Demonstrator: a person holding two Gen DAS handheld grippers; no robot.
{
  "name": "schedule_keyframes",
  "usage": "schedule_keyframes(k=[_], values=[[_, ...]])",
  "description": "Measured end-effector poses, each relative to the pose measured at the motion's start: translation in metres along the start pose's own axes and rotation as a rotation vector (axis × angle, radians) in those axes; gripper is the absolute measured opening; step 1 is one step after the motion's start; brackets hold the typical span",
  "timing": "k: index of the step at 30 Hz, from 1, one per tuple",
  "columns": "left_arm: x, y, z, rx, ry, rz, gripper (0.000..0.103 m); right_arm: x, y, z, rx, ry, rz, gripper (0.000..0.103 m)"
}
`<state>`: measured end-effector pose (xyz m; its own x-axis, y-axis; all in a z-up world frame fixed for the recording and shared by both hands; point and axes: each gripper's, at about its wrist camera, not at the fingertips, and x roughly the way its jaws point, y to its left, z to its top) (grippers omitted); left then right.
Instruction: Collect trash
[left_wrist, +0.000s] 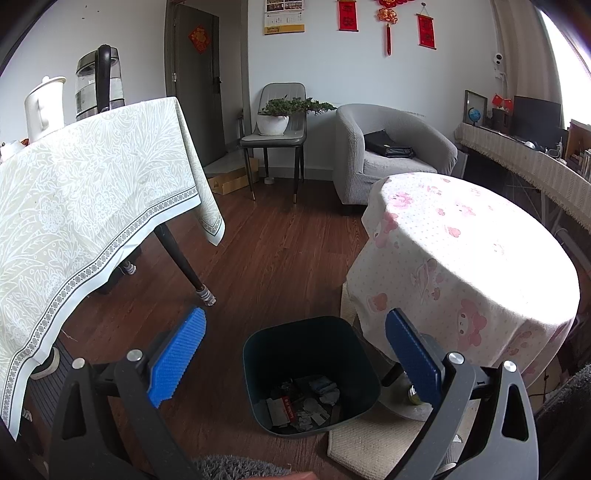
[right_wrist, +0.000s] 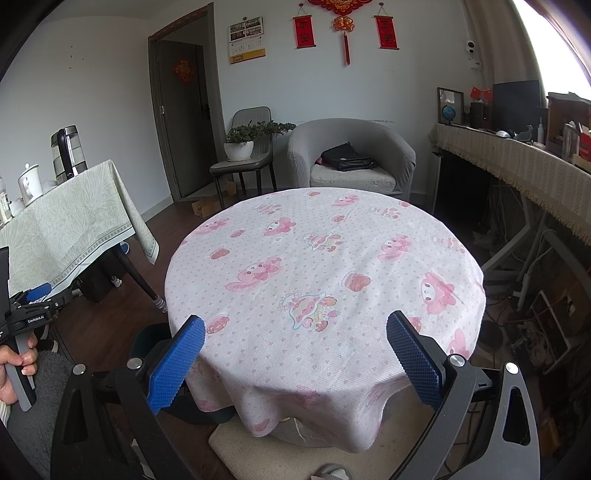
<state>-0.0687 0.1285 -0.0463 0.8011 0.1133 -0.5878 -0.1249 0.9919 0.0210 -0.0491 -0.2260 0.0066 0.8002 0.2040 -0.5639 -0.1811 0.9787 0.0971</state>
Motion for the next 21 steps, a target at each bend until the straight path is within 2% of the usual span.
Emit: schedule_keyframes(k=[21], values=[[-0.0002, 0.0004, -0.0001, 0.003, 0.001, 0.001, 0.100, 0.0004, -0.0003, 0.0008, -0.002, 0.001, 0.000, 0.100]])
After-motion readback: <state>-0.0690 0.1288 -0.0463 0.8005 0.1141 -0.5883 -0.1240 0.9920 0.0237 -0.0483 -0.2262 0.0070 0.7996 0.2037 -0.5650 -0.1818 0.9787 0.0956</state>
